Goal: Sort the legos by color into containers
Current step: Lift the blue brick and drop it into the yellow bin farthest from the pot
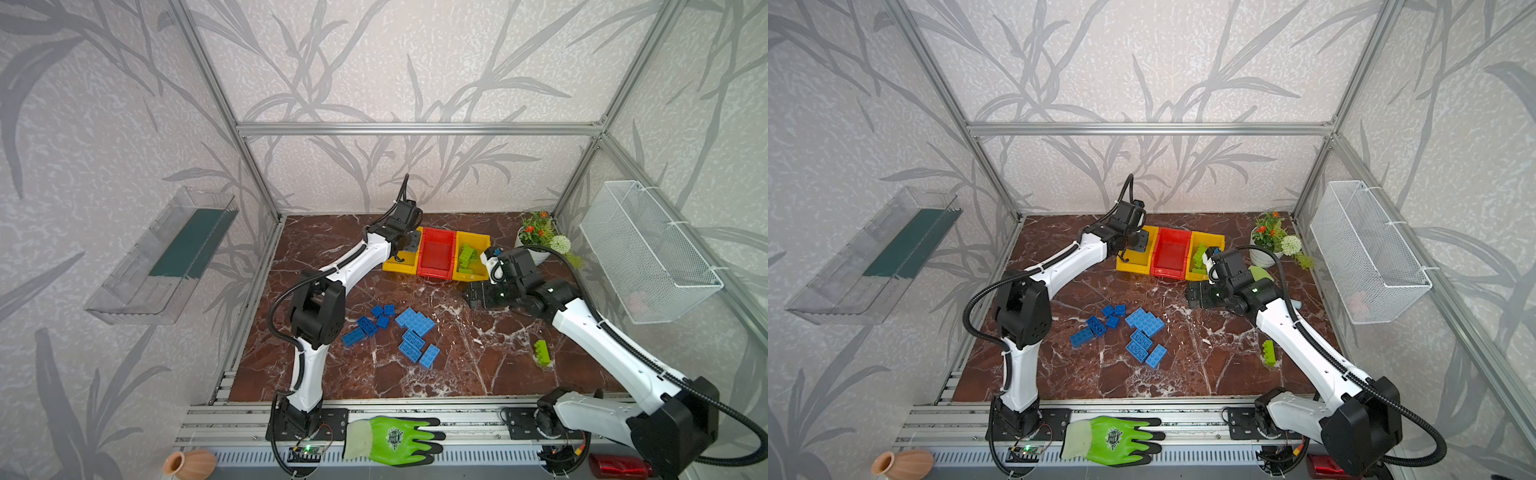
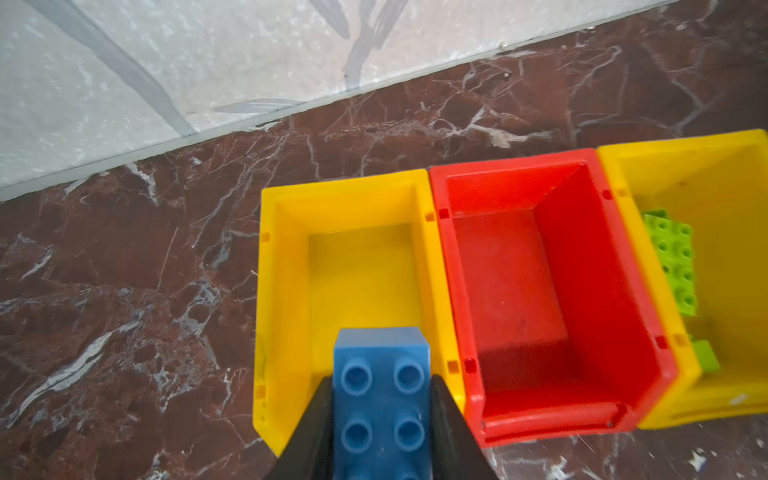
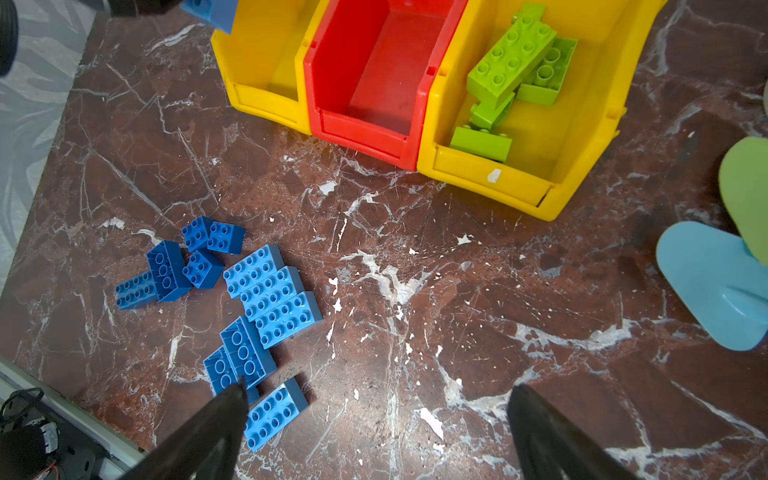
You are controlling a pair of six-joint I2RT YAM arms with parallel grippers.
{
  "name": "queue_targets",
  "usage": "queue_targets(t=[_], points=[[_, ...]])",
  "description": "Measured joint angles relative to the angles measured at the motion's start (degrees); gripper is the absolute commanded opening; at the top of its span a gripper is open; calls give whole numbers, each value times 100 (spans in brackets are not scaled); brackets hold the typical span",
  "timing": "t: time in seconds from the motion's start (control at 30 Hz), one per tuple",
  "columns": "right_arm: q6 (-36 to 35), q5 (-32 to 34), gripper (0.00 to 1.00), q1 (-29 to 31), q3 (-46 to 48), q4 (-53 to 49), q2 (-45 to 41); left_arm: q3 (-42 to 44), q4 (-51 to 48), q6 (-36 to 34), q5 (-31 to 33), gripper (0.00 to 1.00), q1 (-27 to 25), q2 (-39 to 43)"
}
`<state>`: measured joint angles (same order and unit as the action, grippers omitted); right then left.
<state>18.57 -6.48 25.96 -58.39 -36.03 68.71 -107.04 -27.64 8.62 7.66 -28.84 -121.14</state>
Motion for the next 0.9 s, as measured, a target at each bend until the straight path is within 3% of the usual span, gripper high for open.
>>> queue_targets(t=[0.23,0.43,0.73,0.9], points=[[-15,9,97,-146,-2,-90,26,-1309,-535,-9,-48,26,297,-1091],[-17,39,97,-199,-7,-175,28,-1602,-730,15,-133,64,354,-1388],[-13,39,97,-203,-92,-201,55,-1563,-664,52,-271,68,330,-1357],[22,0,97,-203,-90,-197,44,-940,-463,39,-256,68,223,-883]])
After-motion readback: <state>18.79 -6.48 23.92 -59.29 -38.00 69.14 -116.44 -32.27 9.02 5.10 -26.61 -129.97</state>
